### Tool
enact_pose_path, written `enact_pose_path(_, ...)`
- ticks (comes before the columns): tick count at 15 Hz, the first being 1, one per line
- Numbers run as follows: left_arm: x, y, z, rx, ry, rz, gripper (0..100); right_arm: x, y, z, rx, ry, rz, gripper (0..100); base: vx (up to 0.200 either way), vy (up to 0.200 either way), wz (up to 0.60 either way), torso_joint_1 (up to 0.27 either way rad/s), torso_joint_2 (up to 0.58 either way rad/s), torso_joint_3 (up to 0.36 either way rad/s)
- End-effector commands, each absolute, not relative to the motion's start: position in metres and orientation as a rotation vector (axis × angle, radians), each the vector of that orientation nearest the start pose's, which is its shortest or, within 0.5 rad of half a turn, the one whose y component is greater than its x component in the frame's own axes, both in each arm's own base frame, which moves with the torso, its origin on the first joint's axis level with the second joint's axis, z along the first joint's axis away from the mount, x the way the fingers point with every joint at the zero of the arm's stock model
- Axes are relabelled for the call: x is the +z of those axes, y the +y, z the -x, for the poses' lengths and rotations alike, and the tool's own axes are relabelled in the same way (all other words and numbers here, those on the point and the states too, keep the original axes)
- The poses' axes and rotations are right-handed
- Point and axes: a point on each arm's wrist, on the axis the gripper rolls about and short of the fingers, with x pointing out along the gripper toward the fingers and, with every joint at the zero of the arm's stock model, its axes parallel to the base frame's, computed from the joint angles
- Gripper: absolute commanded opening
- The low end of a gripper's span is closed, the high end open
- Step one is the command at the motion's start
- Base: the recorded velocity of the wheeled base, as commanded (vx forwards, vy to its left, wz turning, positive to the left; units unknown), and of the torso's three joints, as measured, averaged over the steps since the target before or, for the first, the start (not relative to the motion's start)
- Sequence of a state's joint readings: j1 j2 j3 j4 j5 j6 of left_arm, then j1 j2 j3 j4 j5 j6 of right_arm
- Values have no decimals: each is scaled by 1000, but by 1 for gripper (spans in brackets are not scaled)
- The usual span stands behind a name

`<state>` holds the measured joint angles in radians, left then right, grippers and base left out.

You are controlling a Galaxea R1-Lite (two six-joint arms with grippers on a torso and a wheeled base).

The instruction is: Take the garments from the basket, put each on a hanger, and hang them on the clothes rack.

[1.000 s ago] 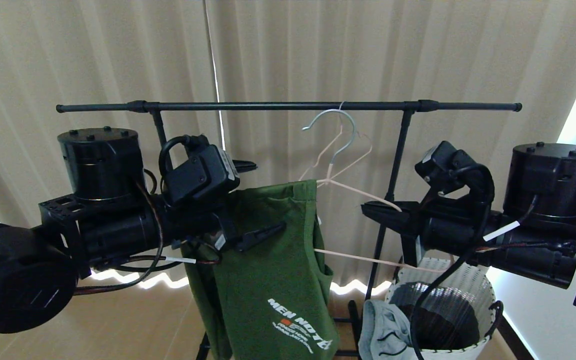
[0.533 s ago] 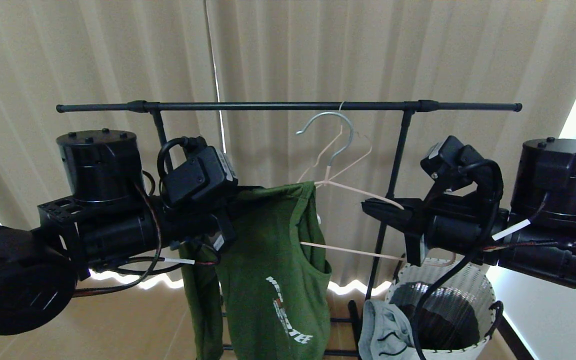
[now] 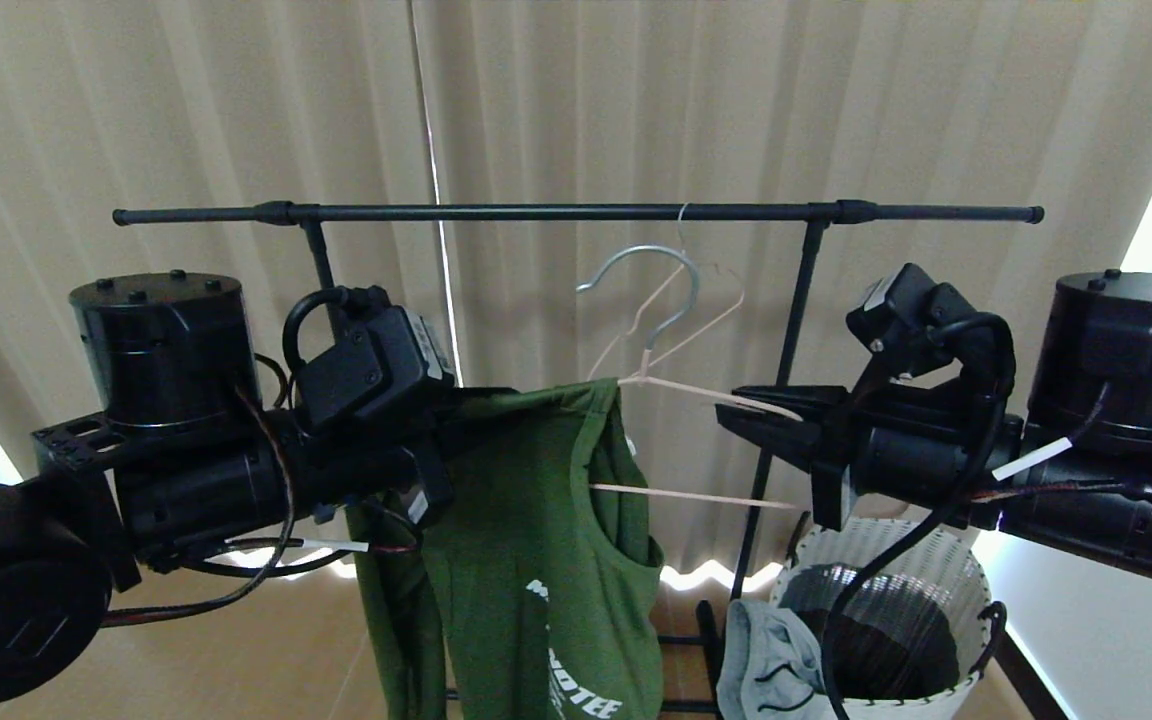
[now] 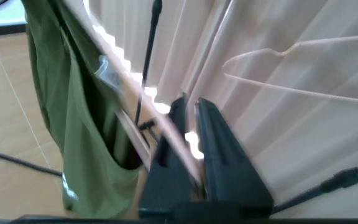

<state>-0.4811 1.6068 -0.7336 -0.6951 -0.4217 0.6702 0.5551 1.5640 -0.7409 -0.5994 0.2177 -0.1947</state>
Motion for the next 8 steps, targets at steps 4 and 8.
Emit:
enact_pose_path(4, 194, -124, -246, -782, -65, -642, 0, 212, 140, -226, 761, 114, 217, 100, 0, 0, 0, 0, 0, 0)
enact_pose_path(8, 188, -113, -250, -591, 37, -627, 0, 215, 118, -227, 684, 104, 210, 100, 0, 0, 0, 0, 0, 0)
